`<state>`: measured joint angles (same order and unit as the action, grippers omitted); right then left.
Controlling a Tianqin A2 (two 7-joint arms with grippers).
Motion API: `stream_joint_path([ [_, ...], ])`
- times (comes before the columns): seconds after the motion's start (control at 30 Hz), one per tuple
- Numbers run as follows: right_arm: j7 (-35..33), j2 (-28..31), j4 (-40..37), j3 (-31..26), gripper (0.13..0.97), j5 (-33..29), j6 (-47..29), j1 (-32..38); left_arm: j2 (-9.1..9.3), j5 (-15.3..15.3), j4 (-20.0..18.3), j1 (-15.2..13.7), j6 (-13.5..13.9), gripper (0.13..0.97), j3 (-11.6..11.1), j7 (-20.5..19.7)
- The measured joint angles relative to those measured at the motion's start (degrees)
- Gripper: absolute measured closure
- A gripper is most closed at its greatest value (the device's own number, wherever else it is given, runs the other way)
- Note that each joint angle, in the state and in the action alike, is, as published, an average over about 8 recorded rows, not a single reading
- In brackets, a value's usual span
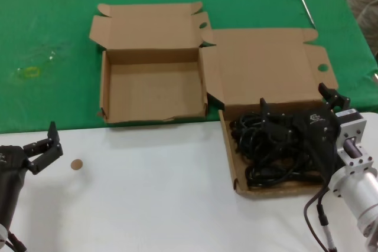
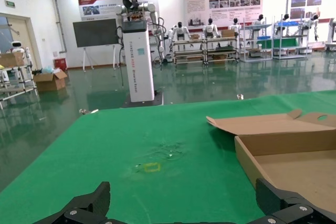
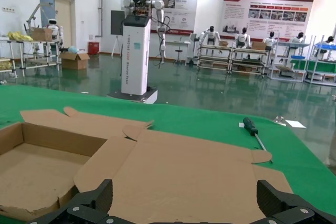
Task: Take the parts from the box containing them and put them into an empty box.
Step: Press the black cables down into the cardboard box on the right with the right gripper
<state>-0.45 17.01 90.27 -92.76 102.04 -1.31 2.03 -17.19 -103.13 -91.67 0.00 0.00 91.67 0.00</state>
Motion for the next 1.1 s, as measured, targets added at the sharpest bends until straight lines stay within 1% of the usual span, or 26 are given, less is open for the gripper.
stream_joint_path([
  [0.53, 0.0, 0.0, 0.0, 0.0, 0.129, 0.0, 0.0, 0.0, 0.00, 0.0, 0.0, 0.0, 0.0, 0.132, 0.0, 0.0],
  [0.67, 0.0, 0.1, 0.0, -0.2, 0.129, 0.1, 0.2, 0.0, 0.00, 0.0, 0.0, 0.0, 0.0, 0.157, 0.0, 0.0],
  [0.83, 0.4, 2.4, -0.2, -2.6, 0.129, 2.2, 2.7, 0.3, 0.00, 0.0, 0.0, 0.0, 0.0, 0.182, 0.0, 0.0],
  [0.97, 0.4, 5.0, -0.3, -5.2, 0.129, 4.4, 5.0, 0.7, 0.00, 0.0, 0.0, 0.0, 0.0, 0.244, 0.0, 0.0],
  [1.1, 0.3, 7.9, 0.0, -7.0, 0.129, 6.1, 5.7, 1.1, 0.00, 0.0, 0.0, 0.0, 0.0, 0.305, 0.0, 0.0],
])
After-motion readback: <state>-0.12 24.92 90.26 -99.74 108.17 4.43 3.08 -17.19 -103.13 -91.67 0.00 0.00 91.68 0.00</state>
